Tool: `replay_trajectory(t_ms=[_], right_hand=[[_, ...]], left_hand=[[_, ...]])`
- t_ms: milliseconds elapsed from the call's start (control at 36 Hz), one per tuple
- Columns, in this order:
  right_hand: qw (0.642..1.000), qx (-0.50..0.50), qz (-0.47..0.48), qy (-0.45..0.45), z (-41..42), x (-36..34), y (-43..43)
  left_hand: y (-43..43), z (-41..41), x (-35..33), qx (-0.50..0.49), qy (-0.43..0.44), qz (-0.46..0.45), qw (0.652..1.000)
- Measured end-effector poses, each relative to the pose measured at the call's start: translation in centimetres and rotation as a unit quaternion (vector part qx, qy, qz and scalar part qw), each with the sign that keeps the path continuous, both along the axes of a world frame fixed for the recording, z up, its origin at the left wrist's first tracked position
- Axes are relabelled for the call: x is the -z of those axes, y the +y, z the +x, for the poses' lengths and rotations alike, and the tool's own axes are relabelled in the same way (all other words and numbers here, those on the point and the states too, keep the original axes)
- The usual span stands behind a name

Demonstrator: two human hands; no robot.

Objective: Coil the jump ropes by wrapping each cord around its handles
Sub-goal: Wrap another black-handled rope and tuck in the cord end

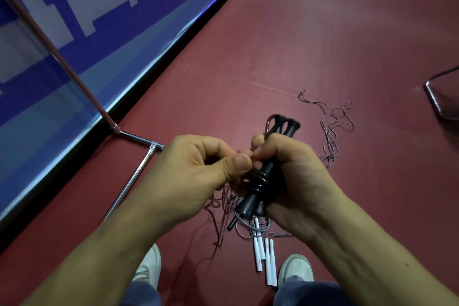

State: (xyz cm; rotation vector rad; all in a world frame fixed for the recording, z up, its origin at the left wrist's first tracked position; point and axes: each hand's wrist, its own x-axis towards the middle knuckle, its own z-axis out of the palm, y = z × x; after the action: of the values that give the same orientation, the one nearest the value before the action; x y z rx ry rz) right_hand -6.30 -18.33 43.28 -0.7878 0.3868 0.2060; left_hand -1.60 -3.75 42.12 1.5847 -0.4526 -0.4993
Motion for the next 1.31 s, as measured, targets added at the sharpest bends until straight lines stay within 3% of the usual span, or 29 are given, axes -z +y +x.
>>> replay_trajectory(t_ms=[250,500,611,722,972,1306], right_hand=[[0.992,-0.036,0.036,-0.112,0.1,-1.0,-1.6],[0.981,-0.055,0.112,-0.147,-0.5,-0.7,-2.1],[0.987,-0.043,0.082,-0.133,-0.6,-1.0,-2.2],[0.99,-0.025,-0.024,-0.135,-0.4,-1.6,-2.1],[0.969,-0.075,-0.19,-0.139,0.0,-1.4,-2.6],[0.961,-0.231,0.013,-0.153,-0.3,-1.7,-3.8]], left_hand=[[-0.5,-0.9,-0.7,0.073,0.124,-0.063,0.988],[-1.3,-1.1,0.1,0.101,0.147,-0.05,0.983],[-1.8,-1.2,0.3,0.094,0.104,-0.026,0.99],[-1.6,-1.7,0.2,0.092,0.076,-0.031,0.992],[-1.6,-2.3,0.6,0.082,0.173,-0.074,0.979],[-1.7,-2.4,-0.1,0.17,0.151,-0.134,0.965]])
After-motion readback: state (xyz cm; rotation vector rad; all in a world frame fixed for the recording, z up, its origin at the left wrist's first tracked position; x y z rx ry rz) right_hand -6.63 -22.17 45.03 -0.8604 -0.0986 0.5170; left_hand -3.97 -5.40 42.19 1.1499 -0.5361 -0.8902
